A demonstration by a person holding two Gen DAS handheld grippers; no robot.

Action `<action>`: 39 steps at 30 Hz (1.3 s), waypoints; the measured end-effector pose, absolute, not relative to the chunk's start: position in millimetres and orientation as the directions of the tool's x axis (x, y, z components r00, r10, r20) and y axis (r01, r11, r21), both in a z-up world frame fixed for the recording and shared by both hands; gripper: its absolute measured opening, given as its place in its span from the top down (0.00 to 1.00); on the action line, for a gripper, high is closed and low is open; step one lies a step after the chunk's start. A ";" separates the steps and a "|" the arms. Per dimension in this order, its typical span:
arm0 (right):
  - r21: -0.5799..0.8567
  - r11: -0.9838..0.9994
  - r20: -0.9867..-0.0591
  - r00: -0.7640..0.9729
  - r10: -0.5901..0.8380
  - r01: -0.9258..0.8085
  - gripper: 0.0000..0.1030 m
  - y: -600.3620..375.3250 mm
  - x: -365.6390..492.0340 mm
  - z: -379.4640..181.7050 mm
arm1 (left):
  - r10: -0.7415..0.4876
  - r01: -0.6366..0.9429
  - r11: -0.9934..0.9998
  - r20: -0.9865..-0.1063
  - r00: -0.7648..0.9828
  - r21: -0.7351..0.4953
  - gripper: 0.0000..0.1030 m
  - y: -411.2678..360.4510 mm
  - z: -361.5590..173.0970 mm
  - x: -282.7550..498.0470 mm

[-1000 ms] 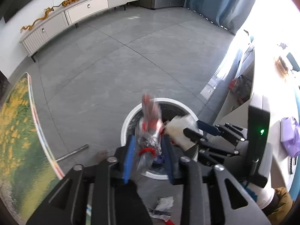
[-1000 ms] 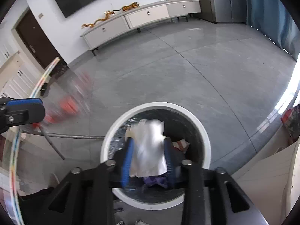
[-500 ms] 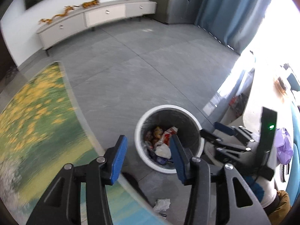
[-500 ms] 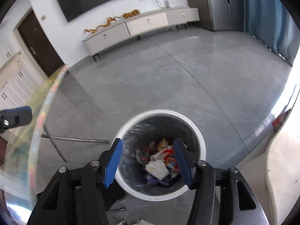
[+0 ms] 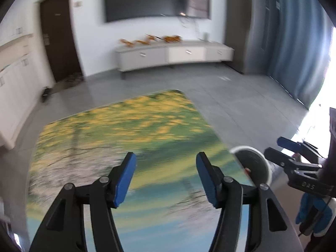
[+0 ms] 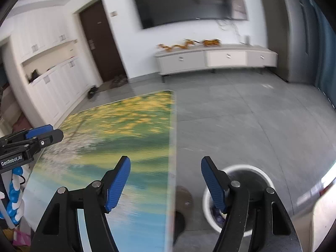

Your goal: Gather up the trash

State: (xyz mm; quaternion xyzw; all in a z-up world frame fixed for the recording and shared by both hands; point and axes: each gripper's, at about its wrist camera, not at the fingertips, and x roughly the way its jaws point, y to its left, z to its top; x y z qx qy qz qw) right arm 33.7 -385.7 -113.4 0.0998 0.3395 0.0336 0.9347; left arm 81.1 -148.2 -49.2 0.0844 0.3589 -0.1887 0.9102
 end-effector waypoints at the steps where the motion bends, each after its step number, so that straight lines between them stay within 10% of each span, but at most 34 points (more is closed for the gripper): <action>1: 0.199 0.980 -0.626 0.767 0.142 -0.019 0.33 -370.5 36.7 -109.8 | -0.259 0.367 0.930 -0.673 0.692 0.018 0.41 -129.6 -45.9 78.8; 27: -0.054 0.998 -0.544 0.838 -0.046 0.019 0.00 -248.8 45.4 -89.6 | -0.035 0.039 0.999 -0.506 0.862 -0.001 0.29 15.0 -38.0 42.1; 39: -0.055 0.996 -0.513 0.854 -0.084 0.065 0.00 -256.0 41.1 -87.8 | -0.013 0.015 1.000 -0.458 0.889 0.002 0.20 11.7 -36.0 32.9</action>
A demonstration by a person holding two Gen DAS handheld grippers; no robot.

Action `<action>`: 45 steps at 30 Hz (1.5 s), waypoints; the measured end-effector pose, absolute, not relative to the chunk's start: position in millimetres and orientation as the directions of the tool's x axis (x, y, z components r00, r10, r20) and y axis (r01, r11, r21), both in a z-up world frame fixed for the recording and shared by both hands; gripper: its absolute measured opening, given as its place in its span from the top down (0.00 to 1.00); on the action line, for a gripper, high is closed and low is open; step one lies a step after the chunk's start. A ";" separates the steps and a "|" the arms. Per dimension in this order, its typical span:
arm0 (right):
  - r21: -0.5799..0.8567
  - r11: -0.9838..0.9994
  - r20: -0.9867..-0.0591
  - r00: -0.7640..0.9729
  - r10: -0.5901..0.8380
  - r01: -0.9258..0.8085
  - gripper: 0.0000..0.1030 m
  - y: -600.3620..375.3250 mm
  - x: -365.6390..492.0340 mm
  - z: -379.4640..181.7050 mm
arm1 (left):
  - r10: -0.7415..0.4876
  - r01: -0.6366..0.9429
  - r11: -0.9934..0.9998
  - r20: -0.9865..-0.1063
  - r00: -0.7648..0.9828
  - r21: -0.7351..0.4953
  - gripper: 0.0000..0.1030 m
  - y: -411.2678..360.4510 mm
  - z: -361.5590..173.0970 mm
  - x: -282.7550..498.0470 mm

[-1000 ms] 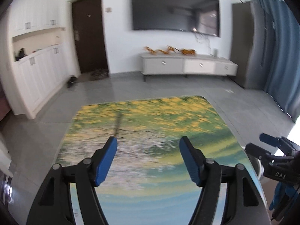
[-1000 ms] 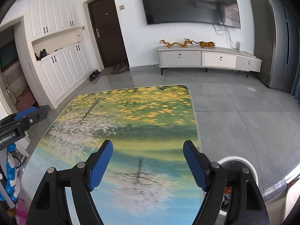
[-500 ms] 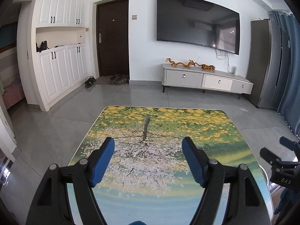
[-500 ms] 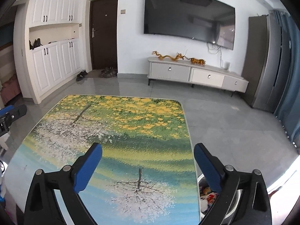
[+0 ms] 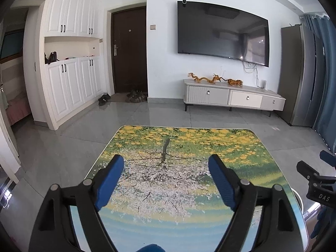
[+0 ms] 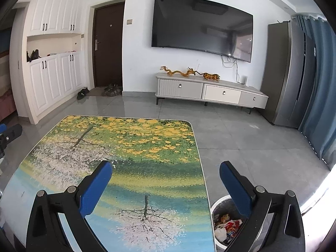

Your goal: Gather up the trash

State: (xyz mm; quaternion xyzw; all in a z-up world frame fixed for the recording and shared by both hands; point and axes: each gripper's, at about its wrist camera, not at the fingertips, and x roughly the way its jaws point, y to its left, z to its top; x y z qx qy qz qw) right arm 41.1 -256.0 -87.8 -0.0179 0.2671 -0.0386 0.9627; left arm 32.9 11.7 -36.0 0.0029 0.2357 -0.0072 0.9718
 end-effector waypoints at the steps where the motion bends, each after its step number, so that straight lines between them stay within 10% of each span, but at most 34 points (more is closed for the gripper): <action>1: -0.053 0.996 -0.513 0.854 -0.084 0.066 0.00 -256.3 41.3 -88.2 | -0.012 0.014 1.000 -0.456 0.890 0.002 0.20 11.9 -35.5 32.8; 45: -0.037 0.990 -0.501 0.855 -0.135 0.135 0.00 -275.9 30.7 -95.7 | -0.035 0.059 0.998 -0.453 0.891 0.038 0.15 -8.9 -43.4 24.4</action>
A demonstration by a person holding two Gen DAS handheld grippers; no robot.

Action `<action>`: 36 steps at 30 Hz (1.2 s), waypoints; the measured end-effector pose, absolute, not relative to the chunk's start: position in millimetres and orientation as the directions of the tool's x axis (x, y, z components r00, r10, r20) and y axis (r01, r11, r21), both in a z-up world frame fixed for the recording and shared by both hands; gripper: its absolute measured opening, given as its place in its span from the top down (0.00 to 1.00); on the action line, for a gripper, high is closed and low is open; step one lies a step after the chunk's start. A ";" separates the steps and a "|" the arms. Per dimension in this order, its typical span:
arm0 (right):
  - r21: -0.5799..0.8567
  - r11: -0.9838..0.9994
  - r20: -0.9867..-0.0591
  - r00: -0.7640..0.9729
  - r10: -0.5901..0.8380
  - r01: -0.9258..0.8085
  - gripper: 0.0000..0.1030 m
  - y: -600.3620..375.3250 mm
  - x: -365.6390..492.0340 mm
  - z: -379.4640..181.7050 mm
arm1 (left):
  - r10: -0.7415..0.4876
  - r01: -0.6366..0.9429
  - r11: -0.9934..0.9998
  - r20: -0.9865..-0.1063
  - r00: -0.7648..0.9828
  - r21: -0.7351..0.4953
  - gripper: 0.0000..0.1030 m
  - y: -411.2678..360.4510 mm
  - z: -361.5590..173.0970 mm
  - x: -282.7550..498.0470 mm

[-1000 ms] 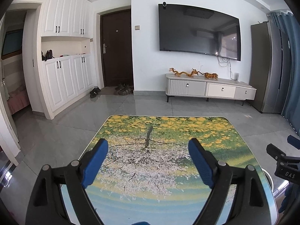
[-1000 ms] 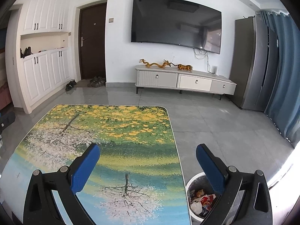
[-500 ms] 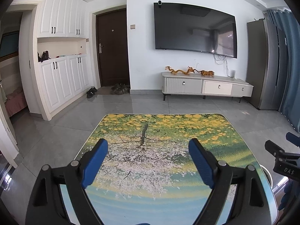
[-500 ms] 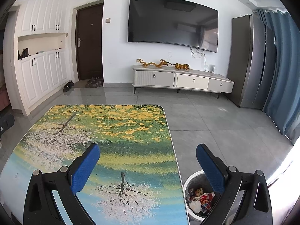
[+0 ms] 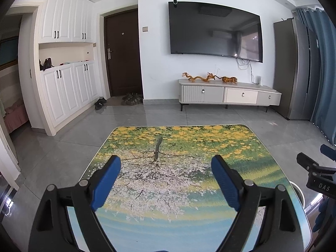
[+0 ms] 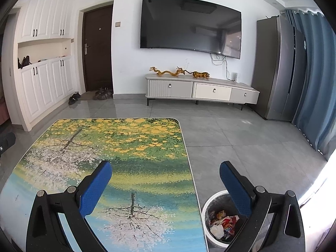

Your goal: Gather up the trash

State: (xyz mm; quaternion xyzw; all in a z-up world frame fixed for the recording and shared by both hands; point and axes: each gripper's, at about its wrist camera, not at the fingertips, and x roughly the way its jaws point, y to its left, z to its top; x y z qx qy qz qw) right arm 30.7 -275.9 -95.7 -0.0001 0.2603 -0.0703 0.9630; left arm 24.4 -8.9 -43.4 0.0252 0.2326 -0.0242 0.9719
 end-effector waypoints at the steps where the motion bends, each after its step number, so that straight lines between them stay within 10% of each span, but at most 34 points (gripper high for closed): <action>1: -0.036 0.990 -0.500 0.855 -0.137 0.137 0.00 -276.4 30.4 -95.4 | -0.036 0.060 0.997 -0.454 0.890 0.038 0.15 -9.1 -43.3 24.7; 36: -0.034 0.988 -0.504 0.851 -0.149 0.152 0.00 -281.4 27.5 -99.2 | -0.052 0.082 0.996 -0.461 0.886 0.046 0.15 -18.2 -48.2 27.4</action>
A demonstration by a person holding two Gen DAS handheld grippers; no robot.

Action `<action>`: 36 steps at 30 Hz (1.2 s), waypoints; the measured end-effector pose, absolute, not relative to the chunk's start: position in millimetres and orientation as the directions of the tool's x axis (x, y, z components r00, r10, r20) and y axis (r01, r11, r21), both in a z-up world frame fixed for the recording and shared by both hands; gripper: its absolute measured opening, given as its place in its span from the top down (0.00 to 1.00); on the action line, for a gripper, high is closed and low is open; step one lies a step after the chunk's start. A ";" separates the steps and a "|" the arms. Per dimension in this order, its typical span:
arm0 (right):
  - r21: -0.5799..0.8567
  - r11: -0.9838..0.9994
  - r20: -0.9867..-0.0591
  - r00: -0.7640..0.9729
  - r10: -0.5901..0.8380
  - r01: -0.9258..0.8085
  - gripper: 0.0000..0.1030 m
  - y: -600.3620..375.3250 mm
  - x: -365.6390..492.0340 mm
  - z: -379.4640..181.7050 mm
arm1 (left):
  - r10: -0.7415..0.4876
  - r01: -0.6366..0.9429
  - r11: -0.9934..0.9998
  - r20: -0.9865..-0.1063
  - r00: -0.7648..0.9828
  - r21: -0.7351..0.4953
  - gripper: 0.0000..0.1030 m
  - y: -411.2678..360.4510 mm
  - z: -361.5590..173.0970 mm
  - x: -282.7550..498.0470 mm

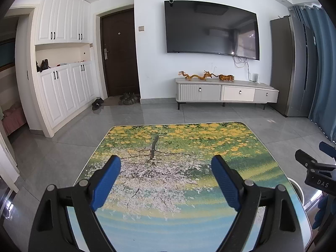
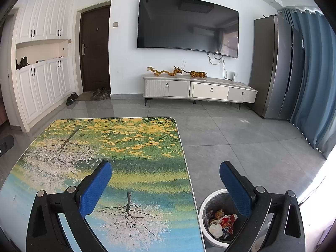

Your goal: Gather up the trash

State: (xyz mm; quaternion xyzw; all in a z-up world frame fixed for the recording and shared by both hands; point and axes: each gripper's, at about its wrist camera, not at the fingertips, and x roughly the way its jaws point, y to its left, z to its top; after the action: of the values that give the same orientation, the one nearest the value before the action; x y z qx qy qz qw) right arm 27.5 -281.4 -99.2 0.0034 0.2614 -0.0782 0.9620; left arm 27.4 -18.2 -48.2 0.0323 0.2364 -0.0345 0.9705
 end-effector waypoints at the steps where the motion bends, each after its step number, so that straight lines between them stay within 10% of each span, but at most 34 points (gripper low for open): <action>1: -0.034 0.988 -0.504 0.851 -0.149 0.153 0.00 -281.5 27.5 -99.4 | -0.052 0.083 0.995 -0.461 0.886 0.047 0.15 -17.8 -48.7 27.3; 36: -0.036 0.987 -0.510 0.847 -0.152 0.156 0.00 -282.7 26.3 -101.8 | -0.063 0.096 0.994 -0.474 0.878 0.045 0.15 -19.0 -55.3 29.7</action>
State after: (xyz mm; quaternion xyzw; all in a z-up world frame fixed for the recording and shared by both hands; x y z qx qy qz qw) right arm 26.3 -282.7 -101.8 0.0034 0.2649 -0.0802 0.9609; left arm 29.7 -19.0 -55.3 0.0337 0.2432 -0.0412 0.9685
